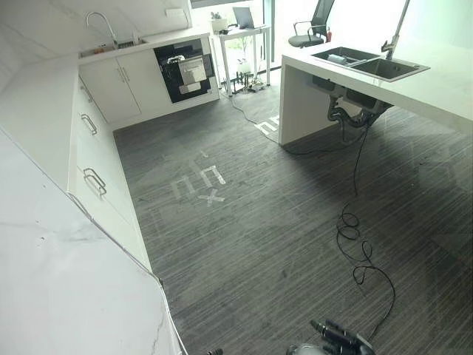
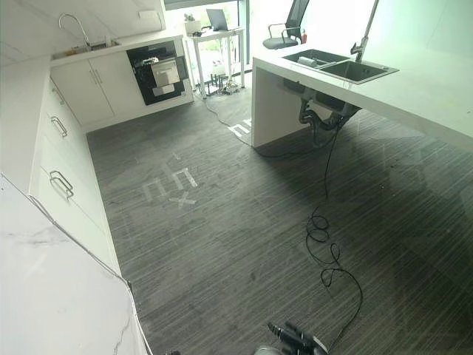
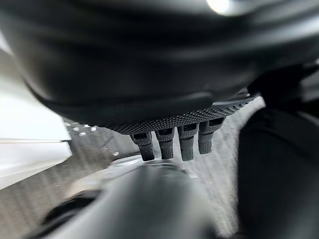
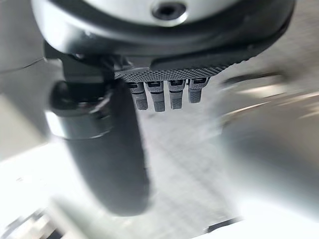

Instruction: Place the dishes in the dishwasher.

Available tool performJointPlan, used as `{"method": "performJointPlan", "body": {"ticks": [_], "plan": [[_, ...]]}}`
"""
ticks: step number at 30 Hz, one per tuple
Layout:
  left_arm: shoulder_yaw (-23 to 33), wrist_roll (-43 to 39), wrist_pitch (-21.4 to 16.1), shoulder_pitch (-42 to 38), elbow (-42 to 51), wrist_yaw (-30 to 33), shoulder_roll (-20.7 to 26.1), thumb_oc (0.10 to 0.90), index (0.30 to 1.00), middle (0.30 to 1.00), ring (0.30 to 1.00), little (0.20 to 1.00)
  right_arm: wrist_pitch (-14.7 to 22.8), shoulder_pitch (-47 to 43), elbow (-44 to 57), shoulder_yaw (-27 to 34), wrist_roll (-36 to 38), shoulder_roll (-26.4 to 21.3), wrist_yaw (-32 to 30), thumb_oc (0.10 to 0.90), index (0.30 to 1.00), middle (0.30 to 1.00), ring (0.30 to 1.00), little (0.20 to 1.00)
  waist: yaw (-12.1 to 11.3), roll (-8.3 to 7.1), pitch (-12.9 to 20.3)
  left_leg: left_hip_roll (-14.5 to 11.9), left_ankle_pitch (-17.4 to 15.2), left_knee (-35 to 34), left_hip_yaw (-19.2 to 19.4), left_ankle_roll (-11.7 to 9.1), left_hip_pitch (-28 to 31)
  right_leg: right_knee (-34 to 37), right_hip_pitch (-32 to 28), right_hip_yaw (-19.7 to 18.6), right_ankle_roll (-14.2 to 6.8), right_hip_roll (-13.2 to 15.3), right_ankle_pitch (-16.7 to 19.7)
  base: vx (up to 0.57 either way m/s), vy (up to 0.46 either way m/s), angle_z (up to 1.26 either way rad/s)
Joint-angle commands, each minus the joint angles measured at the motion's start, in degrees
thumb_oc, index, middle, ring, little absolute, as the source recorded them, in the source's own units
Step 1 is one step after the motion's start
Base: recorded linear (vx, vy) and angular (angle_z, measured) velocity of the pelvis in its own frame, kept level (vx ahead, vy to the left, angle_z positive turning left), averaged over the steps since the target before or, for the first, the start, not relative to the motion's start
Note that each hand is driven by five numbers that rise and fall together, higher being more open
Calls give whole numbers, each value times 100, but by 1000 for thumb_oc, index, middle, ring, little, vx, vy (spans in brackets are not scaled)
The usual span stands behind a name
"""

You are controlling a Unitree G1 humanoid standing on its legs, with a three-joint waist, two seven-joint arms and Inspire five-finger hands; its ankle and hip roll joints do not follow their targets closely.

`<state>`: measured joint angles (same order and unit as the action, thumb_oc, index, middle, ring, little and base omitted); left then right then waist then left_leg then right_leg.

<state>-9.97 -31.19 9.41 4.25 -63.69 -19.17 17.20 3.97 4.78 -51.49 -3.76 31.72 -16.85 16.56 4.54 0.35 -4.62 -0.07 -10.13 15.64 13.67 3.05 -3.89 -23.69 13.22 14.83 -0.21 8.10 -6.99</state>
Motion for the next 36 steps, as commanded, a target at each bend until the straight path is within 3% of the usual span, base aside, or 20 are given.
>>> {"method": "performJointPlan", "body": {"ticks": [1, 4, 9, 12, 16, 19, 20, 21, 22, 23, 25, 26, 27, 28, 31, 33, 35, 36], "plan": [[133, -605, -620, -791, 883, -671, -347, 800, 900, 900, 900, 900, 121, -569, 412, -80, 133, -186, -161, 800, 900, 900, 900, 900, 82, 70, -87, -531, -494, 155, 275, -475, 11, 650, -885, -83, -729, 87, -555, 0, 0, 0], [75, -746, -618, -781, 1324, -844, -286, 800, 900, 900, 900, 900, 108, -561, 786, -128, 154, -234, -238, 800, 900, 900, 900, 900, 81, 78, -94, -523, -496, 155, 277, -462, 37, 650, -914, -95, -722, 82, -558, 6, -4, 1], [9, -399, -756, -746, 1813, -487, -128, 800, 900, 900, 900, 900, -4, -513, 1171, -149, 110, -296, -300, 800, 900, 900, 900, 900, 51, 77, -94, -536, -480, 155, 265, -473, 44, 650, -956, -39, -725, 87, -562, 27, -31, 0], [-3, 322, -960, -836, 1745, -102, 29, 800, 900, 900, 900, 900, -321, -449, 1179, -154, 28, -334, -520, 800, 900, 900, 900, 900, 72, 71, -89, -570, -464, 155, 279, -508, 48, 650, -978, 5, -706, 66, -602, 47, -91, -2], [36, 278, -1051, -900, 1599, 172, 0, 800, 900, 900, 900, 900, -413, -417, 1018, -171, 25, -351, -514, 800, 900, 900, 900, 900, 101, 56, -106, -632, -406, 155, 326, -563, 100, 650, -989, 12, -637, 1, -652, 62, -115, 4], [117, 172, -1148, -908, 1435, 128, -121, 800, 900, 900, 900, 900, -410, -402, 960, -128, -4, -402, -419, 800, 900, 900, 900, 900, 50, -97, -182, -482, -235, 155, 413, -564, 248, 650, -996, -97, -512, 15, -692, 90, -163, 4], [130, 113, -1170, -916, 1417, 143, -161, 800, 900, 900, 900, 900, -393, -408, 968, -111, -55, -445, -409, 800, 900, 900, 900, 900, 7, -207, -236, -378, -55, 155, 461, -548, 256, 650, -1015, -155, -455, 86, -692, 170, -242, -1], [146, 86, -1117, -960, 1389, 125, -186, 800, 900, 900, 900, 900, -322, -395, 954, -122, 18, -525, -405, 800, 900, 900, 900, 900, -58, -314, -426, -544, 307, 1058, 348, -708, -188, 650, -1162, -204, -332, 83, -782, 169, -236, -1], [161, 78, -1089, -989, 1366, 98, -185, 800, 900, 900, 900, 900, -266, -415, 908, -137, 62, -564, -356, 800, 900, 900, 900, 900, -69, -293, -548, -672, 510, 1425, 291, -777, -532, 650, -1194, -235, -267, 15, -804, 189, -179, 11], [178, 81, -1116, -990, 1327, 75, -198, 800, 900, 900, 900, 900, -201, -436, 849, -149, 48, -571, -305, 800, 900, 900, 900, 900, -76, -255, -624, -685, 664, 1381, 307, -809, -700, 650, -1229, -266, -258, -39, -815, 226, 14, 43], [214, 144, -1316, -946, 1256, 104, -235, 800, 900, 900, 900, 900, -103, -504, 757, -195, -112, -546, -221, 800, 900, 900, 900, 900, -149, -167, -701, -485, 986, 495, 453, -679, -766, 650, -1250, -337, -288, -94, -740, 229, 121, 11], [232, 219, -1511, -891, 1262, 199, -248, 800, 900, 900, 900, 900, -101, -510, 767, -226, -199, -516, -241, 800, 900, 900, 900, 900, -197, -70, -724, -474, 1006, 155, 401, -663, -843, 650, -1320, -366, -321, -184, -755, 365, 217, -56], [269, 160, -1963, -790, 1316, 383, -232, 800, 900, 900, 900, 900, -147, -459, 818, -298, -195, -479, -369, 800, 900, 900, 900, 900, -265, 114, -750, -759, 1033, 155, 249, -728, -1400, 650, -1480, -338, -328, -387, -828, 448, 215, -72], [289, 115, -1984, -763, 1322, 428, -224, 800, 900, 900, 900, 900, -166, -425, 822, -308, -147, -472, -416, 800, 900, 900, 900, 900, -279, 126, -745, -819, 1060, 155, 234, -752, -1541, 650, -1536, -327, -332, -404, -854, 419, 191, -80], [483, -75, -1903, -663, 1272, 469, -212, 800, 900, 900, 900, 900, -243, -331, 765, -347, -162, -446, -490, 800, 900, 900, 900, 900, -270, 45, -689, -865, 985, 155, 424, -817, -1591, 650, -1820, -236, -422, -303, -1077, 461, 223, -53], [589, -91, -1880, -614, 1252, 325, -230, 800, 900, 900, 900, 900, -251, -357, 629, -396, -264, -378, -462, 800, 900, 900, 900, 900, -297, 23, -578, -884, 851, 155, 607, -677, -1470, 650, -2055, -230, -465, -313, -1215, 425, 254, -60], [592, 80, -1849, -637, 1219, 159, -205, 800, 900, 900, 900, 900, -280, -360, 583, -324, -280, -292, -487, 800, 900, 900, 900, 900, -347, -30, -498, -707, 622, 155, 611, -507, -1399, 650, -2470, -314, -438, -451, -1398, 439, 216, -50], [571, 227, -1828, -666, 1237, 109, -162, 800, 900, 900, 900, 900, -280, -375, 582, -306, -278, -263, -507, 800, 900, 900, 900, 900, -348, -72, -448, -630, 487, 155, 667, -407, -1265, 650, -2638, -233, -514, -472, -1160, 401, 197, -44]]}}
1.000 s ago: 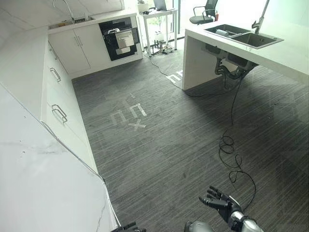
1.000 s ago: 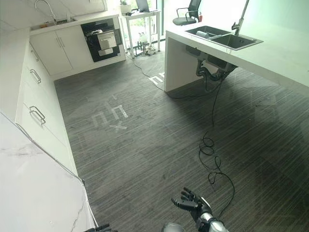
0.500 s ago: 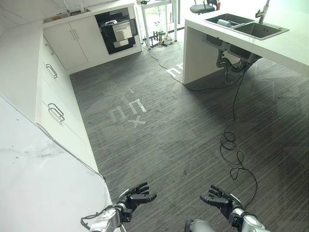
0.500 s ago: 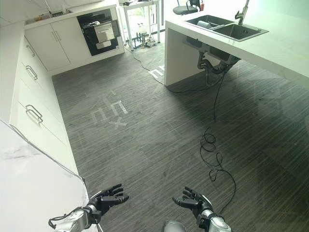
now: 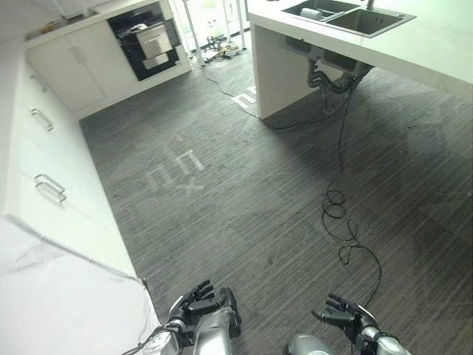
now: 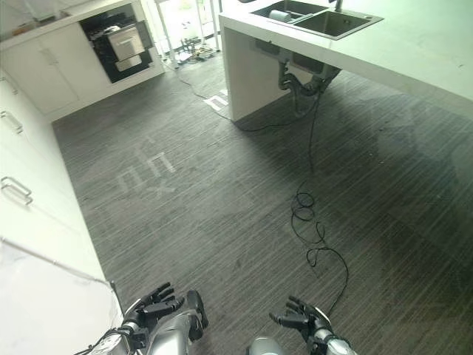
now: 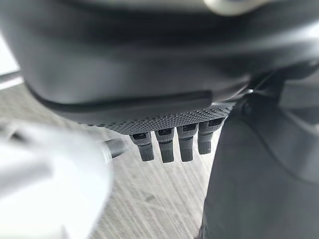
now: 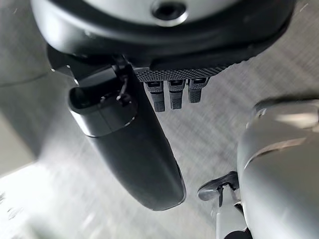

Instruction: Place the dishes in the dishwasher.

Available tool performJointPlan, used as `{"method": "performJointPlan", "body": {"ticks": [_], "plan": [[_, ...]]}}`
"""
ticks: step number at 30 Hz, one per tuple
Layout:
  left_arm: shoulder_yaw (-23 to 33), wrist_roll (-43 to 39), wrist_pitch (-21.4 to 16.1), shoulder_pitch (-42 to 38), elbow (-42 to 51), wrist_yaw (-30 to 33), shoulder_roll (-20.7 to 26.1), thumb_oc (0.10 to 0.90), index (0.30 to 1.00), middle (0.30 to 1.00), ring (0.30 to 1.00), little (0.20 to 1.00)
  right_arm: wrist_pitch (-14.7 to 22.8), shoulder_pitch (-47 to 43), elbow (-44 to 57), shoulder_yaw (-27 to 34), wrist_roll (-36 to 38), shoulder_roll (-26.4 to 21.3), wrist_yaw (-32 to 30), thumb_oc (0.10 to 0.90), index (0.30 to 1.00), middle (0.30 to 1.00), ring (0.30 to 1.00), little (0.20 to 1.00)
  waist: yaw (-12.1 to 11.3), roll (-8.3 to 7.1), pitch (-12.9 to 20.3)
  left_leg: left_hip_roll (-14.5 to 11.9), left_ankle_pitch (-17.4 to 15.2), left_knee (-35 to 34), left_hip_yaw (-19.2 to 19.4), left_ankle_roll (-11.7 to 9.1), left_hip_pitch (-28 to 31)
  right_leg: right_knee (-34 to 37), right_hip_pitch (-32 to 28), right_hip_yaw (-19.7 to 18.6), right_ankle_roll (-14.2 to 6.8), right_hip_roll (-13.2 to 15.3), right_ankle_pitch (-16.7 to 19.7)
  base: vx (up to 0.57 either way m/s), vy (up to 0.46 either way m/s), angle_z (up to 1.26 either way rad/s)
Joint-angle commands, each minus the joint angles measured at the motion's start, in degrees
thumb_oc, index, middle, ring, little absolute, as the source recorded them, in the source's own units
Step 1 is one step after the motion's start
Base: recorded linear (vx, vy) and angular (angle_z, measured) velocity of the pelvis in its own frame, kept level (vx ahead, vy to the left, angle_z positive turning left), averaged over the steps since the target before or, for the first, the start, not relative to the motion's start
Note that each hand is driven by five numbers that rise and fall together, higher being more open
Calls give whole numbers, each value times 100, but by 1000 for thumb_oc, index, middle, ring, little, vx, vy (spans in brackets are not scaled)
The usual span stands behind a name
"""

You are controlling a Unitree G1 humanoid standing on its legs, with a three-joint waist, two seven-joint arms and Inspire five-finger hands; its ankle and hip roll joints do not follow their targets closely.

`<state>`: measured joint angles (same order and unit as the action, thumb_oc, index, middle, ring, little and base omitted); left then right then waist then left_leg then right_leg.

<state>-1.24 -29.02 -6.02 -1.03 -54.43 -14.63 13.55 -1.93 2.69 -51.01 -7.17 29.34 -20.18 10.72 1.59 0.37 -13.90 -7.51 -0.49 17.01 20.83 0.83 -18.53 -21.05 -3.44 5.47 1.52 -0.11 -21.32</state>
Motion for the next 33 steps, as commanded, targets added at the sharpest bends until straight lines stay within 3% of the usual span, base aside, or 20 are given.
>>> {"method": "performJointPlan", "body": {"ticks": [1, 3, 5, 6, 7, 8, 12, 13, 16, 17, 18, 19, 20, 22, 23, 26, 27, 29, 31, 33], "plan": [[-355, 162, -258, -170, 348, -340, 231, 800, 900, 900, 900, 900, 282, -186, 587, 33, -47, 101, 52, 800, 900, 900, 900, 900, -21, -95, 529, 236, -661, 18, -36, -62, 326, 386, -1139, 734, -844, 307, 801, 411, 282, -11], [-710, 365, -211, -318, 474, -213, 382, 800, 900, 900, 900, 900, 219, -225, 874, -28, -74, 218, -57, 800, 900, 900, 900, 900, 135, -80, 483, 582, -1131, 18, -128, 339, 742, -2078, 112, 537, -1549, 385, 2294, 386, 337, -14], [-845, 330, -215, -310, 581, -128, 421, 800, 900, 900, 900, 900, 224, -264, 899, -100, -40, 260, -73, 800, 900, 900, 900, 900, 210, -7, 403, 619, -1256, 18, -185, 378, 940, -2289, 631, 619, -1504, 423, 2218, 212, 137, 11], [-891, 298, -231, -303, 614, -132, 429, 800, 900, 900, 900, 900, 251, -281, 895, -127, -43, 268, -78, 800, 900, 900, 900, 900, 253, 30, 376, 614, -1283, 18, -216, 368, 999, -2161, 815, 664, -1453, 359, 2128, 235, -33, 29], [-972, 361, -187, -290, 731, -180, 447, 800, 900, 900, 900, 900, 286, -272, 934, -114, -14, 234, -51, 800, 900, 900, 900, 900, 401, 158, 287, 551, -1213, 18, -360, 299, 1132, -1300, 1135, 840, -1127, 144, 2010, 540, -178, 51], [-1037, 774, -186, -273, 882, 110, 498, 800, 900, 900, 900, 900, 278, -128, 1057, 59, 121, 162, -31, 800, 900, 900, 900, 900, 591, 118, 168, 709, -1469, 18, -632, 220, 1542, 385, 1324, 1028, -992, 416, 2203, 607, -203, 59], [-1019, 792, -245, -291, 678, 55, 497, 800, 900, 900, 900, 900, 378, -15, 930, 249, 82, 161, 147, 800, 900, 900, 900, 900, 611, -49, 61, 925, -1908, 18, -703, 130, 2093, 386, 2482, 1014, -1256, 1429, 2179, 532, -181, 87], [-1042, 818, -322, -278, 613, 9, 490, 800, 900, 900, 900, 900, 434, -12, 857, 287, 73, 199, 169, 800, 900, 900, 900, 900, 604, -30, 57, 937, -1985, 18, -742, 130, 2199, 386, 2543, 991, -1278, 1482, 2237, 522, -252, 3], [-1088, 1070, -386, -227, 381, 152, 375, 800, 900, 900, 900, 900, 564, -49, 691, 214, 245, 145, 126, 800, 900, 900, 900, 900, 672, -111, 275, 1026, -2038, 18, -947, 64, 2615, 386, 2006, 551, -1121, 1051, 2227, 776, -376, 24], [-1069, 1124, -422, -212, 284, 388, 334, 800, 900, 900, 900, 900, 568, -118, 690, 166, 172, 74, 112, 800, 900, 900, 900, 900, 660, -101, 387, 968, -1672, 18, -903, -134, 2866, 386, 1843, 599, -973, 936, 2041, 632, -280, 58], [-1005, 1084, -481, -197, 208, 538, 293, 800, 900, 900, 900, 900, 543, -177, 754, 101, 47, -47, 152, 800, 900, 900, 900, 900, 595, -89, 477, 904, -808, 172, -831, -448, 3092, 386, 1632, 706, -773, 833, 1781, 701, -344, 49], [-923, 969, -475, -179, 215, 587, 260, 800, 900, 900, 900, 900, 540, -181, 834, 62, -39, -170, 197, 800, 900, 900, 900, 900, 553, -87, 512, 728, -183, 1143, -855, -681, 2771, 386, 1443, 742, -576, 718, 1559, 620, -357, 7], [-853, 958, -432, -176, 240, 599, 239, 800, 900, 900, 900, 900, 564, -171, 888, 51, -109, -243, 182, 800, 900, 900, 900, 900, 508, -140, 496, 627, 76, 2023, -866, -745, 2349, 386, 1284, 739, -439, 686, 1409, 441, -327, -31], [-747, 1036, -272, -242, 310, 538, 248, 800, 900, 900, 900, 900, 549, -188, 965, 82, -67, -352, 128, 800, 900, 900, 900, 900, 426, -250, 375, 181, 160, 3488, -786, -707, 1315, 386, 935, 828, -192, 638, 1136, 311, -259, -28], [-739, 1098, -232, -283, 322, 489, 240, 800, 900, 900, 900, 900, 581, -207, 972, 106, 42, -388, 123, 800, 900, 900, 900, 900, 368, -258, 288, 133, 113, 3514, -804, -604, 896, 386, 768, 823, -142, 607, 1045, 377, -119, -26], [-778, 1128, -312, -271, 310, 570, 186, 800, 900, 900, 900, 900, 655, -373, 905, 44, 66, -357, 119, 800, 900, 900, 900, 900, 190, -262, 142, 456, -172, 1979, -591, -334, 745, 386, 516, 509, -243, 534, 890, 438, 97, -51], [-772, 1020, -353, -197, 275, 658, 163, 800, 900, 900, 900, 900, 606, -412, 909, -8, -8, -303, 95, 800, 900, 900, 900, 900, 141, -216, 157, 637, -212, 217, -586, -250, 986, 386, 457, 331, -385, 477, 842, 502, 260, -103], [-742, 1010, -382, -54, 305, 628, 150, 800, 900, 900, 900, 900, 575, -384, 927, -108, 39, -269, -26, 800, 900, 900, 900, 900, 8, 69, 137, 514, -391, 18, -1352, -399, 335, 386, 348, 73, -448, 165, 788, 544, 272, -100], [-665, 1026, -418, 67, 380, 572, 164, 800, 900, 900, 900, 900, 590, -354, 933, -146, 29, -234, -102, 800, 900, 900, 900, 900, -90, 127, 138, 423, -202, 18, -1499, -494, 83, 386, 233, -26, -483, 167, 689, 495, 232, -148], [-586, 979, -432, 100, 333, 493, 207, 800, 900, 900, 900, 900, 630, -386, 831, -181, 0, -195, -190, 800, 900, 900, 900, 900, -99, 139, 204, 404, -281, 18, -1287, -412, 140, 386, 116, 13, -583, 266, 566, 464, 234, -138]]}}
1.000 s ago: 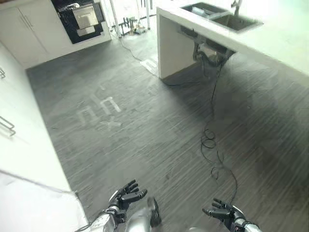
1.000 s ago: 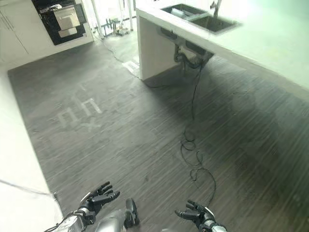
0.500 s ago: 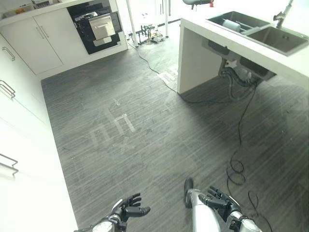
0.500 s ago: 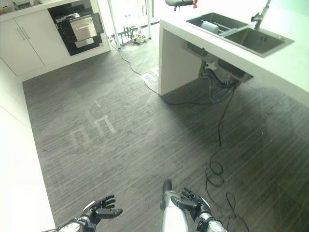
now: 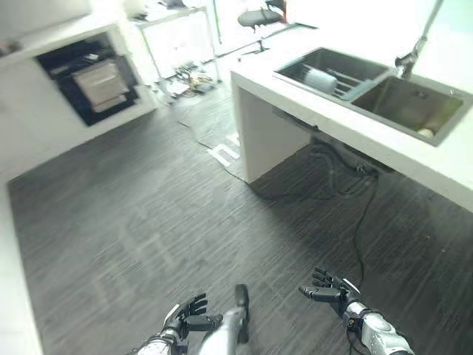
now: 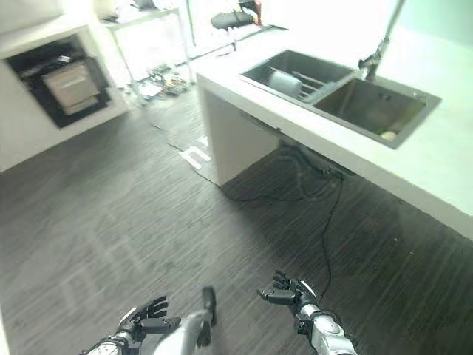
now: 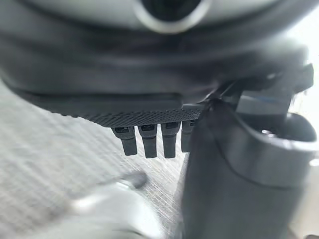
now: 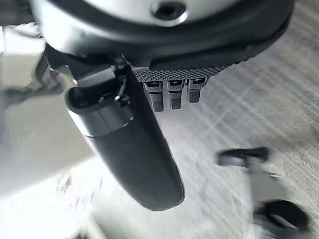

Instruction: Place the dishes in the dishwasher.

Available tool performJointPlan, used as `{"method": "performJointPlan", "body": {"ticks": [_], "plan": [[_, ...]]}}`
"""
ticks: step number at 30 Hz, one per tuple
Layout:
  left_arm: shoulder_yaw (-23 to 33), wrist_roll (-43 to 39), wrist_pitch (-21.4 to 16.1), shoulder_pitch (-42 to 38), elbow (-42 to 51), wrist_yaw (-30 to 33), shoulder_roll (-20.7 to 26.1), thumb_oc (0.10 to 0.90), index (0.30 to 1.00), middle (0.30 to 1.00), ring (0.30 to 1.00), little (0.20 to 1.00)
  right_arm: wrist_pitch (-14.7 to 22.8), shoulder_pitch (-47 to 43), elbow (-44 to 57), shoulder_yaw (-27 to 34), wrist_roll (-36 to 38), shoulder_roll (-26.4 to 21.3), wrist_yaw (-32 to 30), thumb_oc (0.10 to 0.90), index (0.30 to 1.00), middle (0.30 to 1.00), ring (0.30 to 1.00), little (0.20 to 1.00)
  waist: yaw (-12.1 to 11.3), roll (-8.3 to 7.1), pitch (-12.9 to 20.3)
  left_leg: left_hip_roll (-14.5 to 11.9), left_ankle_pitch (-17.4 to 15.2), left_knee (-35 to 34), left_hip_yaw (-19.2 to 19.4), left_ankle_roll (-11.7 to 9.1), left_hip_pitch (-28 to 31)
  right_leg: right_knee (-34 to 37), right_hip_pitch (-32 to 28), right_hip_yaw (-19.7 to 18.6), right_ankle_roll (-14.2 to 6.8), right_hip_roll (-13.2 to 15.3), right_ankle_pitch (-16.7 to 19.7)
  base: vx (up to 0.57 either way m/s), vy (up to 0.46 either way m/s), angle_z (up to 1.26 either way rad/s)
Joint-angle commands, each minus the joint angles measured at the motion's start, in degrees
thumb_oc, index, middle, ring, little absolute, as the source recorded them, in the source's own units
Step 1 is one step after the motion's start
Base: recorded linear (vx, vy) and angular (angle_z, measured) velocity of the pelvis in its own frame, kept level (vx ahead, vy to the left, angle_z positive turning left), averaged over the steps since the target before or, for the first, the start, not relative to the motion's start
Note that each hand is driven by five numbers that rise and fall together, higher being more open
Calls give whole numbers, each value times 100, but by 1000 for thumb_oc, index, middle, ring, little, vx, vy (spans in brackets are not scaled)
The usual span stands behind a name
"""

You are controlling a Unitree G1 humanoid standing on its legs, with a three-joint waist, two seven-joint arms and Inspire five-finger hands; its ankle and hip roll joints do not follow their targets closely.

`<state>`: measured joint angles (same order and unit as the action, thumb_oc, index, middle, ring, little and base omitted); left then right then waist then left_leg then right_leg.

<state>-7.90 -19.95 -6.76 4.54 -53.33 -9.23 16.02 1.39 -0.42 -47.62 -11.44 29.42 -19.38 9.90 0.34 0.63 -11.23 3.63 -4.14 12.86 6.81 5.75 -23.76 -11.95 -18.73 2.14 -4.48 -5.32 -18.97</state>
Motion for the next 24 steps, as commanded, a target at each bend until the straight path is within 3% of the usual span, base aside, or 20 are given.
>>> {"method": "performJointPlan", "body": {"ticks": [1, 3, 4, 5, 6, 8, 10, 11, 12, 14, 15, 16, 18, 21, 22, 23, 24], "plan": [[104, 69, -293, -472, 189, -121, -23, 800, 900, 900, 900, 900, 273, -74, 453, 258, 40, -249, -150, 800, 900, 900, 900, 900, 38, 100, -31, -673, 33, 433, 194, -840, 735, -524, 1557, 360, -23, 826, 293, 404, 181, -99], [97, 74, -248, -525, 135, -248, 35, 800, 900, 900, 900, 900, 331, -11, 393, 296, 26, -163, -186, 800, 900, 900, 900, 900, 98, 74, 14, -577, -225, 433, 262, -661, 983, -524, 1267, 464, -64, 846, 269, 478, 204, -69], [55, 187, -202, -577, 101, -285, 90, 800, 900, 900, 900, 900, 317, 14, 359, 328, -92, -101, -224, 800, 900, 900, 900, 900, 186, 130, 66, -518, -396, 433, 247, -517, 1190, -524, 1029, 618, -135, 778, 811, 420, 187, -52], [52, 191, -201, -583, 96, -286, 91, 800, 900, 900, 900, 900, 319, 13, 356, 331, -91, -101, -225, 800, 900, 900, 900, 900, 193, 158, 85, -531, -401, 433, 234, -509, 1181, -524, 1041, 627, -137, 749, 888, 432, 237, -25], [-11, 170, -184, -649, 34, -283, 149, 800, 900, 900, 900, 900, 310, 16, 335, 329, -82, -38, -230, 800, 900, 900, 900, 900, 263, 165, 87, -382, -565, 433, 236, -324, 1384, -1591, 1424, 667, -317, 820, 1293, 264, 170, 19], [-72, 181, -148, -684, 31, -204, 218, 800, 900, 900, 900, 900, 325, 28, 344, 290, -93, 41, -276, 800, 900, 900, 900, 900, 299, 195, 55, -287, -725, 433, 248, -164, 1559, -2652, 1968, 745, -496, 812, 1693, 254, 167, 31], [-104, 100, -142, -678, 48, -93, 231, 800, 900, 900, 900, 900, 356, -11, 269, 222, -148, 83, -240, 800, 900, 900, 900, 900, 316, 258, -21, -310, -878, 433, 303, -123, 1775, -3070, 2476, 957, -468, 968, 1726, 166, 76, 4], [-73, 16, -145, -643, 150, -141, 239, 800, 900, 900, 900, 900, 380, -75, 190, 227, -181, 84, -244, 800, 900, 900, 900, 900, 354, 253, -146, -331, -1068, 433, 395, -187, 2035, -2202, 2822, 1337, -419, 1149, 1577, 203, -69, -42], [-53, -37, -109, -612, 213, -183, 276, 800, 900, 900, 900, 900, 413, -86, 111, 296, -176, 56, -204, 800, 900, 900, 900, 900, 365, 233, -156, -384, -1173, 433, 438, -300, 2122, -1301, 2898, 1572, -395, 1241, 1722, 251, -121, -64], [-39, -47, -133, -562, 169, -197, 280, 800, 900, 900, 900, 900, 512, -91, -77, 357, -233, 51, -107, 800, 900, 900, 900, 900, 371, 194, -157, -358, -1410, 433, 439, -347, 2285, -800, 3036, 1672, -562, 1365, 2029, 188, -130, -30], [-34, -15, -149, -539, 151, -196, 276, 800, 900, 900, 900, 900, 509, -91, -94, 380, -234, 30, -74, 800, 900, 900, 900, 900, 330, 206, -148, -431, -1401, 433, 511, -398, 2301, -663, 2924, 1766, -530, 1410, 1915, 75, -214, 10], [-65, 9, -85, -545, 173, -164, 276, 800, 900, 900, 900, 900, 503, -99, -115, 395, -188, 6, -98, 800, 900, 900, 900, 900, 346, 126, -144, -417, -1324, 433, 568, -432, 2255, -524, 2833, 1759, -380, 1369, 1675, 49, -225, 20], [-98, -43, -5, -590, 125, -204, 246, 800, 900, 900, 900, 900, 502, -107, -153, 416, -94, 9, -196, 800, 900, 900, 900, 900, 313, 55, -74, -361, -1251, 433, 578, -458, 2227, -524, 2756, 1684, -349, 1338, 1478, 74, -211, 13], [-244, -60, -185, -619, -21, -299, 4, 800, 900, 900, 900, 900, 508, -63, -215, 512, -66, -149, -253, 800, 900, 900, 900, 900, 327, -179, -38, -126, -1045, 433, 728, -549, 2453, -524, 2483, 1207, -118, 1307, 998, 189, -160, -19], [-252, -79, -195, -626, -30, -304, -10, 800, 900, 900, 900, 900, 504, -61, -222, 527, -67, -170, -253, 800, 900, 900, 900, 900, 316, -215, -51, -100, -918, 433, 745, -574, 2485, -524, 2439, 1148, -93, 1318, 968, 118, -70, -33], [-272, -95, -225, -665, -92, -343, -62, 800, 900, 900, 900, 900, 511, -52, -295, 575, -69, -247, -274, 800, 900, 900, 900, 900, 276, -308, -118, -111, -521, 781, 705, -680, 2309, -524, 2298, 938, 25, 1302, 868, 86, -81, -33], [-277, -51, -241, -685, -130, -357, -71, 800, 900, 900, 900, 900, 535, -50, -373, 586, -37, -272, -254, 800, 900, 900, 900, 900, 247, -331, -166, -221, -373, 1274, 589, -730, 1987, -524, 2226, 831, 100, 1246, 826, 95, -80, -29]]}}
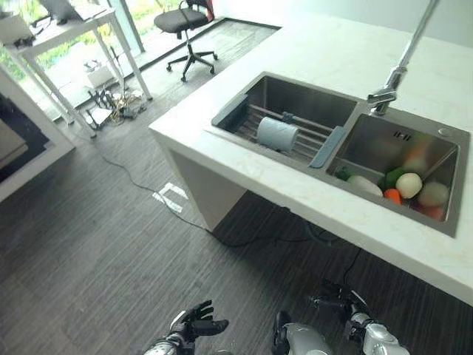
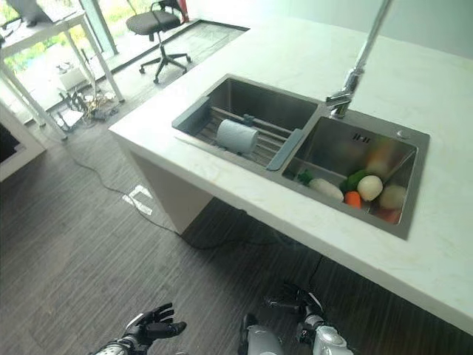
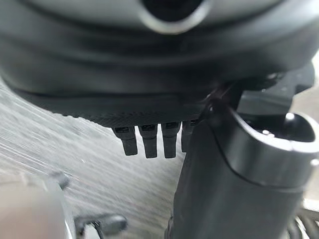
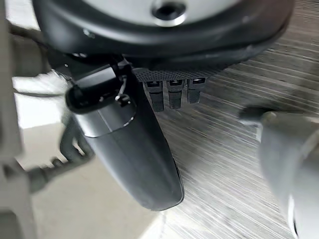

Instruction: Place the dishes in the dishwasher.

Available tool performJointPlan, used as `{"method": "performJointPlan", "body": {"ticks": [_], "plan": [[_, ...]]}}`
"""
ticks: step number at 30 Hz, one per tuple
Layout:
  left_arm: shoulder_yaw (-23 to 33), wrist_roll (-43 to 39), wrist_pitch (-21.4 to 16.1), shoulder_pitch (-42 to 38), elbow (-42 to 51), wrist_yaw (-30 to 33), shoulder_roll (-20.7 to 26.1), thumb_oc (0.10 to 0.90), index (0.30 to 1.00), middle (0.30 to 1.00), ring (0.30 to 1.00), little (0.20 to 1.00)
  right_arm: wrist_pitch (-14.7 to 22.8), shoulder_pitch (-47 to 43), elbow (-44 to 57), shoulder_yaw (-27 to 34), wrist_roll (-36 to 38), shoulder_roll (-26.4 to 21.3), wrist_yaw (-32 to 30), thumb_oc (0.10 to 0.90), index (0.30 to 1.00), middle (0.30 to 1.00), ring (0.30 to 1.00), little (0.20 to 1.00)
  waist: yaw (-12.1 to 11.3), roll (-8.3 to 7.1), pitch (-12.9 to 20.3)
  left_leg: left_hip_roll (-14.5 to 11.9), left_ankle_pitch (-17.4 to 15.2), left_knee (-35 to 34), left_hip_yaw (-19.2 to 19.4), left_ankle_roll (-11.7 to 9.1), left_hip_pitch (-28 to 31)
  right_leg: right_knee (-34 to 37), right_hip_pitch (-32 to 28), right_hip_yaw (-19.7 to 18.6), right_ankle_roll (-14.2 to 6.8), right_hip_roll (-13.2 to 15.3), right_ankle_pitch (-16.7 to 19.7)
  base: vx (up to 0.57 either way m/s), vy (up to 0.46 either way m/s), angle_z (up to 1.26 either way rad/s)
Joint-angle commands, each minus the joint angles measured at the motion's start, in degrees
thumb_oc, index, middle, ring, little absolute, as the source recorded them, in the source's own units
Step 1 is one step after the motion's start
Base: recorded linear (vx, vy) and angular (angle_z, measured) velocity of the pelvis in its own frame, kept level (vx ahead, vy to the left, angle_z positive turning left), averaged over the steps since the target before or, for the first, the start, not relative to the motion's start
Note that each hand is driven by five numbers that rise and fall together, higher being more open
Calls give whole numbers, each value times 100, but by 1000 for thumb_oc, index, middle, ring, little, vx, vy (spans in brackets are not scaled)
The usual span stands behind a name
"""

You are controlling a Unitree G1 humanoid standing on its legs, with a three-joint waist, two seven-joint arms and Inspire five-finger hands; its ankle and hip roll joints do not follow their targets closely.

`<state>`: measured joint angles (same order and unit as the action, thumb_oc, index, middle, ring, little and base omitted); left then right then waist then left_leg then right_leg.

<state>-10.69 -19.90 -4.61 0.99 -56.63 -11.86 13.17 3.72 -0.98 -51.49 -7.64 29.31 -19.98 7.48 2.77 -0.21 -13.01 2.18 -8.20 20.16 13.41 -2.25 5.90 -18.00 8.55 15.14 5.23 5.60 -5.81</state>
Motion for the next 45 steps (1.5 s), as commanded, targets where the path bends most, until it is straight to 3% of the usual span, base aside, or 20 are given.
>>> {"method": "performJointPlan", "body": {"ticks": [1, 3, 4, 8, 11, 14, 18, 22, 24, 26, 29, 31, 35, 38, 39, 40, 41, 43, 44, 45], "plan": [[33, -12, -437, -339, 197, -107, 206, 800, 900, 900, 900, 900, 320, 1, -52, 207, -26, -217, 6, 800, 900, 900, 900, 900, -34, -254, -25, -110, 48, 784, -180, 81, -1204, 81, -553, -549, -840, 115, -516, 116, 1, -33], [107, -26, -409, -313, 142, -93, 199, 800, 900, 900, 900, 900, 312, -26, -239, 220, -105, -227, 78, 800, 900, 900, 900, 900, -106, -227, -24, -3, -25, 288, -398, 176, -1212, 81, -583, -762, -862, 48, -558, 191, 148, -61], [166, -113, -335, -290, 83, -70, 207, 800, 900, 900, 900, 900, 263, -42, -347, 210, -202, -231, 82, 800, 900, 900, 900, 900, -92, -111, 24, -171, -117, -297, -542, 157, -1191, 81, -606, -806, -893, -65, -632, 256, 325, -68], [445, -677, -159, -285, -317, -599, 107, 800, 900, 900, 900, 900, 189, -74, -1042, 346, -327, -267, 9, 800, 900, 900, 900, 900, -67, 147, 110, -1325, 263, -297, -1322, -270, -1779, 81, -833, -1010, -965, -79, -905, 388, 493, -74], [462, -429, -284, -288, -545, -764, 121, 800, 900, 900, 900, 900, 268, -134, -1372, 437, -473, -341, 34, 800, 900, 900, 900, 900, -58, 214, 114, -1457, 201, -297, -1688, -322, -1636, 81, -905, -1091, -1016, 52, -887, 299, 452, -55], [274, -269, -319, -358, -782, -1043, 161, 800, 900, 900, 900, 900, 215, -152, -1457, 677, -174, -451, 91, 800, 900, 900, 900, 900, 52, 330, 120, -1305, -5, -297, -1699, -347, -1445, 81, -927, -1064, -1176, 346, -806, 315, 646, -40], [-25, -220, -162, -622, -942, -1044, 352, 800, 900, 900, 900, 900, 16, -82, -1448, 921, 3, -387, 239, 800, 900, 900, 900, 900, 177, 356, 138, -856, -239, -297, -1343, -61, -1344, 81, -798, -1125, -1391, 859, -482, 178, 461, -12], [287, -224, -1, -400, -1078, -987, 479, 800, 900, 900, 900, 900, -34, -172, -1674, 904, -256, -47, 201, 800, 900, 900, 900, 900, -81, 465, 194, -690, -519, -297, -680, 224, -1204, -203, -433, -237, -1418, 1082, 381, 111, 324, -86], [461, -874, 283, -293, -1143, -1305, 435, 800, 900, 900, 900, 900, -54, -218, -1803, 917, -172, 37, 182, 800, 900, 900, 900, 900, -104, 389, 184, -642, -599, -297, -396, 273, -1180, 81, -370, 23, -1381, 457, 59, 58, 120, -105], [746, -2545, 1222, -181, -1050, -1860, 262, 800, 900, 900, 900, 900, 3, -152, -1734, 936, -340, 72, 138, 800, 900, 900, 900, 900, -203, 305, 198, -579, -599, -297, -240, 301, -1160, 81, -443, 227, -1334, 620, -104, 40, 17, -32], [1189, -3505, 2004, -11, -822, -1960, 161, 800, 900, 900, 900, 900, 127, -38, -1806, 1072, -381, 110, 217, 800, 900, 900, 900, 900, -222, 204, 263, -484, -620, -297, -306, 335, -1249, 81, -252, 59, -1340, 595, -189, 45, -89, -21], [1388, -3514, 1912, 87, -893, -1857, 124, 800, 900, 900, 900, 900, 154, -30, -1842, 1116, -392, 93, 242, 800, 900, 900, 900, 900, -293, 159, 287, -493, -657, -297, -312, 328, -1276, 81, -282, 58, -1350, 646, -351, 60, -75, 23], [2124, -5364, 1830, 259, -988, -1882, 185, 800, 900, 900, 900, 900, 55, 104, -1932, 1234, -387, 100, 326, 800, 900, 900, 900, 900, -280, 121, 412, -543, -685, -297, -366, 216, -1391, 81, -309, -46, -1310, 571, -576, 77, -50, 9], [2689, -5899, 1386, 403, -839, -1997, 221, 800, 900, 900, 900, 900, -122, 225, -2034, 1349, -518, 75, 296, 800, 900, 900, 900, 900, -322, 114, 440, -558, -663, -297, -376, 151, -1392, 81, -341, -9, -1285, 606, -653, 67, -24, 7], [3007, -5932, 759, 481, -711, -1953, 278, 800, 900, 900, 900, 900, -251, 292, -2171, 1424, -593, 8, 288, 800, 900, 900, 900, 900, -367, 136, 438, -569, -645, -297, -375, 100, -1379, 81, -359, 35, -1282, 651, -695, 43, 3, 10], [3032, -5898, 602, 486, -697, -1932, 280, 800, 900, 900, 900, 900, -268, 295, -2188, 1431, -601, 1, 286, 800, 900, 900, 900, 900, -368, 139, 438, -569, -643, -297, -376, 95, -1379, 81, -360, 37, -1281, 654, -699, 65, 39, 18], [3344, -5732, -1014, 479, -416, -1467, 512, 800, 900, 900, 900, 900, -361, 355, -2437, 1516, -609, -111, 273, 800, 900, 900, 900, 900, -428, 182, 460, -547, -633, -297, -455, 40, -1394, 81, -339, 46, -1287, 682, -754, 52, 46, 15], [3616, -5287, -2366, 467, -17, -713, 832, 800, 900, 900, 900, 900, -449, 406, -2573, 1541, -563, -178, 289, 800, 900, 900, 900, 900, -480, 217, 495, -538, -631, -297, -517, 0, -1413, 81, -327, 52, -1305, 697, -770, 32, 39, 12], [3656, -5242, -2470, 457, 30, -613, 873, 800, 900, 900, 900, 900, -449, 409, -2591, 1551, -567, -183, 295, 800, 900, 900, 900, 900, -483, 219, 512, -535, -602, -297, -526, 1, -1450, 81, -292, 51, -1302, 698, -746, 24, 8, 6], [3864, -4656, -3202, 357, 387, 94, 1281, 800, 900, 900, 900, 900, -335, 473, -2719, 1565, -542, -188, 329, 800, 900, 900, 900, 900, -525, 239, 519, -527, -623, -297, -596, -15, -1444, 81, -326, 65, -1303, 693, -786, -5, -3, 4]]}}
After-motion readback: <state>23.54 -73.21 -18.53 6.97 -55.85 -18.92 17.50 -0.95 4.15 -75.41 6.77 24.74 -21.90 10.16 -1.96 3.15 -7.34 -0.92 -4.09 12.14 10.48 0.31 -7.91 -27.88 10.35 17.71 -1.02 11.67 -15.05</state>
